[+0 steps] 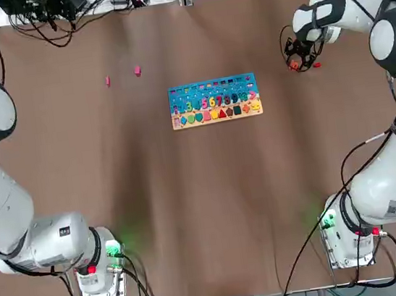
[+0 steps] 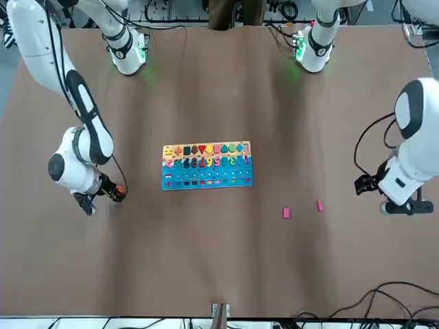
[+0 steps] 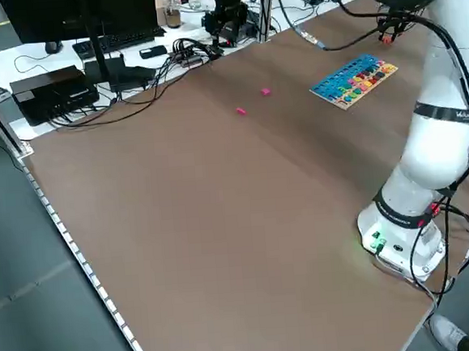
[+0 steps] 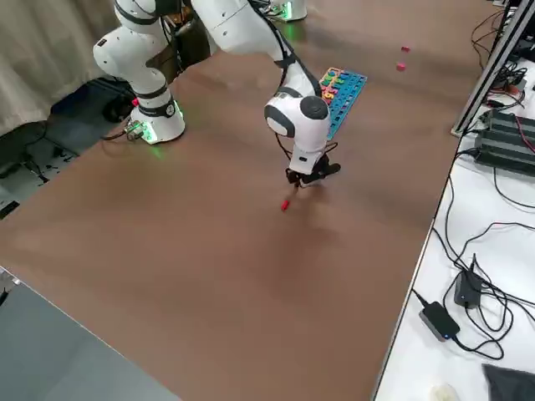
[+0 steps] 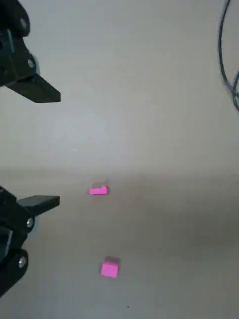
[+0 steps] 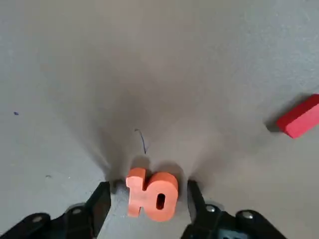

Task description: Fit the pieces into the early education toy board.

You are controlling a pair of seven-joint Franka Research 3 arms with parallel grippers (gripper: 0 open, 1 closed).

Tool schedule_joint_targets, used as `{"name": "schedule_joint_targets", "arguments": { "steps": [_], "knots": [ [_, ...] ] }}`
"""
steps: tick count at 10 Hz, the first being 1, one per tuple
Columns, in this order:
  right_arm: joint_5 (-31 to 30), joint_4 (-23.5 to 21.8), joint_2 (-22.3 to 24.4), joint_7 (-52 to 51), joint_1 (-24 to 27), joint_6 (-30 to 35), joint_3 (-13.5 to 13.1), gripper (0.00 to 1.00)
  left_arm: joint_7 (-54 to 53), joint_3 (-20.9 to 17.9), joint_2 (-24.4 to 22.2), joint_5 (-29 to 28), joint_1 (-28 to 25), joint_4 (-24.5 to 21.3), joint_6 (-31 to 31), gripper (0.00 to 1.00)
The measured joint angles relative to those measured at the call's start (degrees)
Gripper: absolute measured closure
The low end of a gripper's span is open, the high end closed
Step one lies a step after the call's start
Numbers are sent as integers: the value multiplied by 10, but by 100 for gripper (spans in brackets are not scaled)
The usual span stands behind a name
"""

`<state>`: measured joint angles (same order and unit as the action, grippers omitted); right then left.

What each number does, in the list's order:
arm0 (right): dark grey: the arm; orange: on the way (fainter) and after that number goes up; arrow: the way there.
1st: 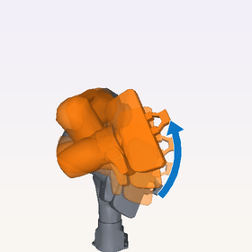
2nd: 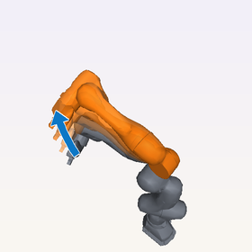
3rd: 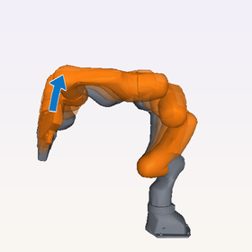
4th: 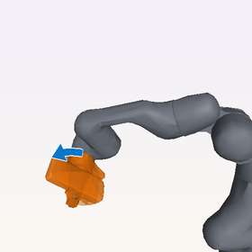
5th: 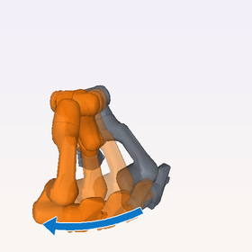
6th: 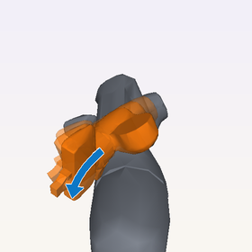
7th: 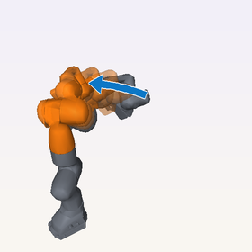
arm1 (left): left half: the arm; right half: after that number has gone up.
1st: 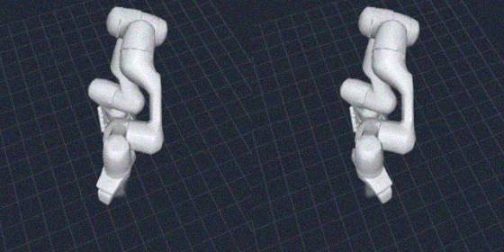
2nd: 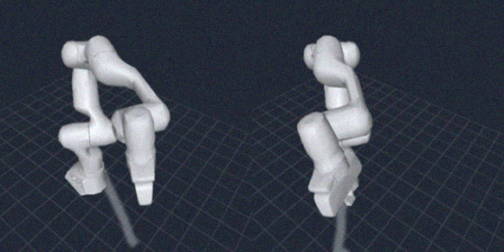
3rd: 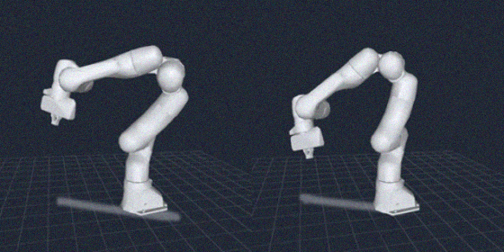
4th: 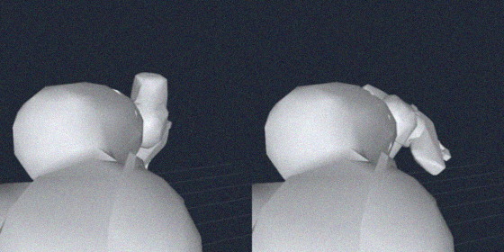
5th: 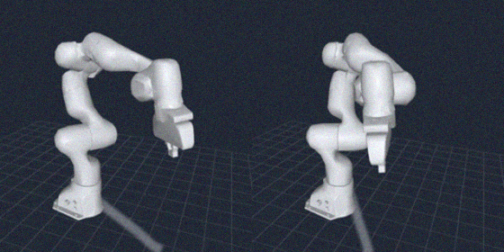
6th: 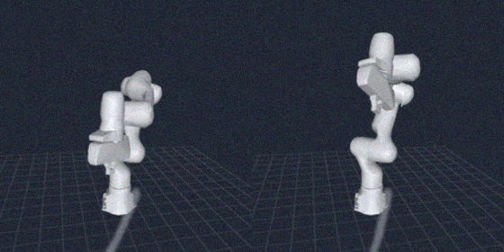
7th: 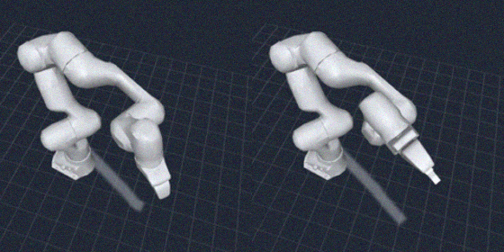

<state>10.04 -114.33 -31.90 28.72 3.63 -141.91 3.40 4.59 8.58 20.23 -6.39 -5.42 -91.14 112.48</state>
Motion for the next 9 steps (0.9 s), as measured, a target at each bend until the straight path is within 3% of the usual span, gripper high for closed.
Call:
{"name": "schedule_joint_targets", "arguments": {
  "steps": [3,6,9],
  "knots": [
    [0,-1,2,0,-3,0,0,32,33,3,50,0,5,-36,82,18],
    [0,-1,5,4,-7,0,0,32,66,12,70,0,15,-95,149,18],
    [0,-1,7,4,-8,0,0,33,78,13,101,0,22,-102,179,18]
  ]
}}
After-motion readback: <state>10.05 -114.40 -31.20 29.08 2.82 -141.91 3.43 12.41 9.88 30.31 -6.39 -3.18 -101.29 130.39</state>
